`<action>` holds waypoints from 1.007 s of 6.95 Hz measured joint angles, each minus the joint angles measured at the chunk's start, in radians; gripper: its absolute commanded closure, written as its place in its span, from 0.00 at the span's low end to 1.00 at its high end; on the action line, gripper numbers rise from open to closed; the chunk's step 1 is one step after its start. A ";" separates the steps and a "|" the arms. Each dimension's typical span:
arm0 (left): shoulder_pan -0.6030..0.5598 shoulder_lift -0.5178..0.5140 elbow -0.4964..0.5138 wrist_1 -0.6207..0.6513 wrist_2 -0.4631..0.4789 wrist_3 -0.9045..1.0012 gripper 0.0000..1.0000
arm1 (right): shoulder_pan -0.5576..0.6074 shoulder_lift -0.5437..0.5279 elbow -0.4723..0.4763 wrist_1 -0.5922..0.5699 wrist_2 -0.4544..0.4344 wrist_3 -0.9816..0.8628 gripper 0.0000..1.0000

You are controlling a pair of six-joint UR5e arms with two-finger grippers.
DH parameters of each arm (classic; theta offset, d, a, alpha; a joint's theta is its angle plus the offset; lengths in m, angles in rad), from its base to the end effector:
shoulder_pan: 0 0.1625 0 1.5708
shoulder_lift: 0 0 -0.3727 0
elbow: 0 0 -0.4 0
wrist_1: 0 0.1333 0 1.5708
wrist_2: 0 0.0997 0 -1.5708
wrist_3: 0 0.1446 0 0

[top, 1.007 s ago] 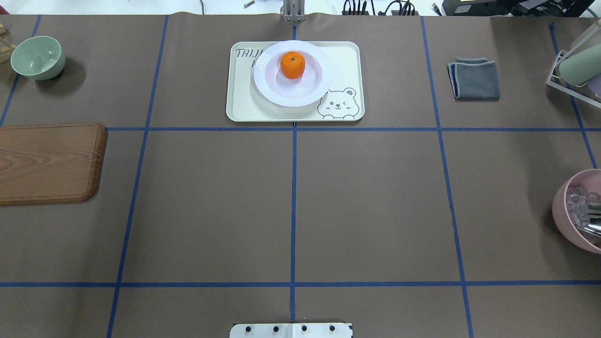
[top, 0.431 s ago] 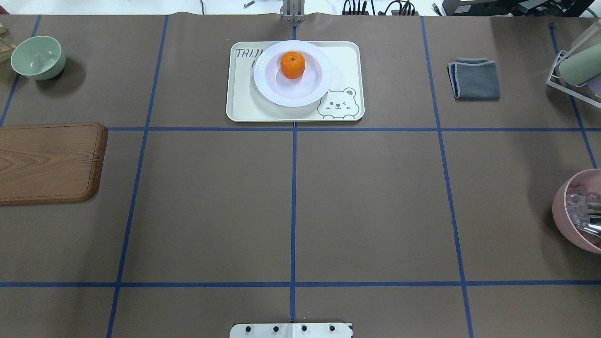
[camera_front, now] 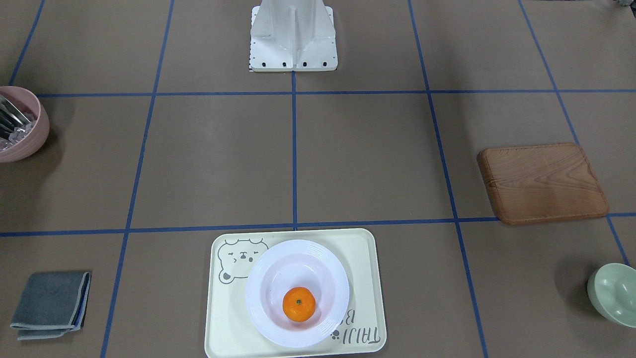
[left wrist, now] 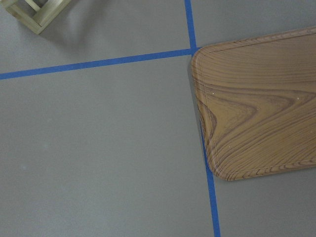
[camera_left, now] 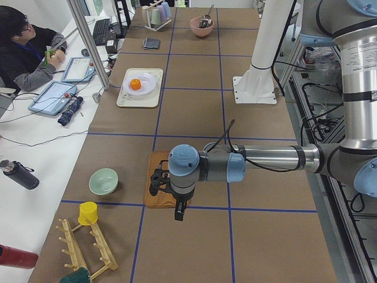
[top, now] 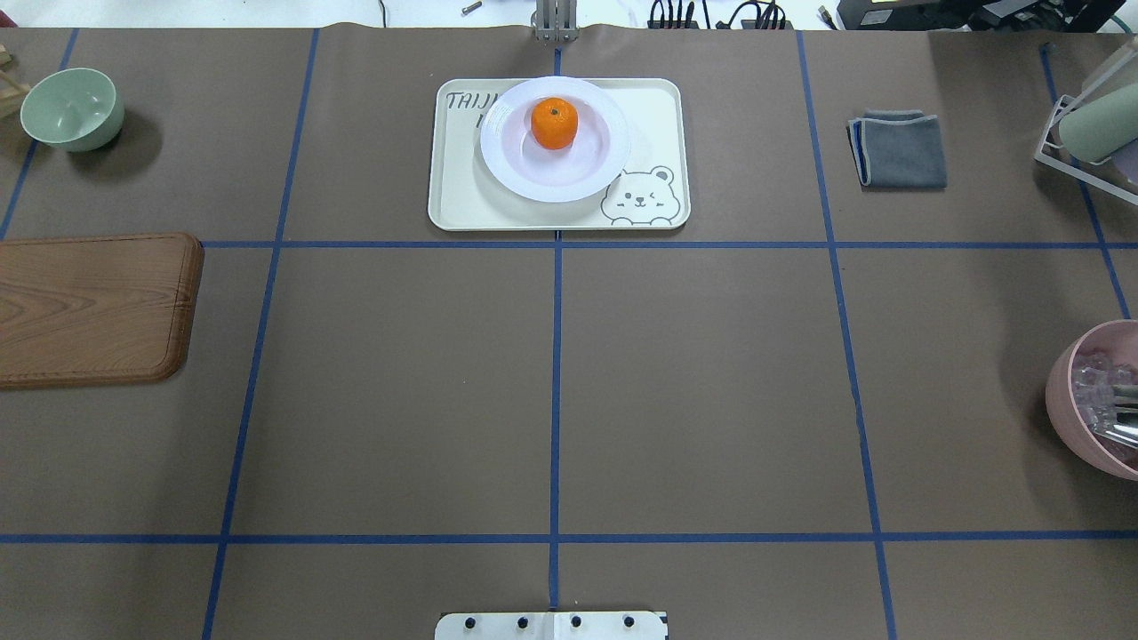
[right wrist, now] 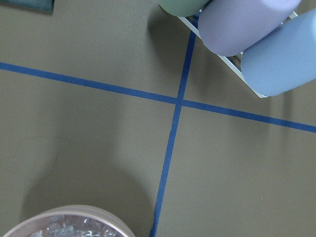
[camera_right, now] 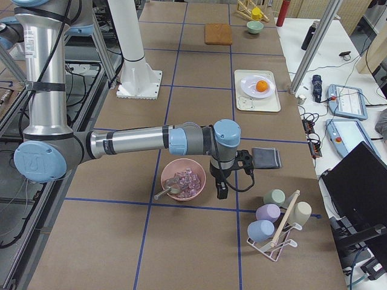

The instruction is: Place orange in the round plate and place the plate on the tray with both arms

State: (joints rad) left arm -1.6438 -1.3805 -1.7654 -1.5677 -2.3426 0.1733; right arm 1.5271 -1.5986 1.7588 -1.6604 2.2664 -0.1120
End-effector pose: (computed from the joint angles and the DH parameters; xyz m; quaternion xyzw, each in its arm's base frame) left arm -0.0637 -0.4258 0.6303 0.0468 0.3735 0.0467 0.9253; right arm 0.0191 -0.4931 0.5749 0.0448 -0.3393 -0.0851 0.9358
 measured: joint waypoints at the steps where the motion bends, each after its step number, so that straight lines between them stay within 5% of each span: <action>1: 0.000 0.003 0.001 0.000 0.000 0.000 0.02 | 0.003 -0.001 0.011 0.000 -0.003 -0.001 0.00; 7: 0.001 0.006 0.004 0.000 0.000 0.000 0.02 | 0.004 0.015 0.027 0.001 0.000 0.009 0.00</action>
State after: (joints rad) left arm -1.6425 -1.3745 -1.7614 -1.5678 -2.3424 0.1733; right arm 1.5310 -1.5838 1.7859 -1.6598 2.2664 -0.1032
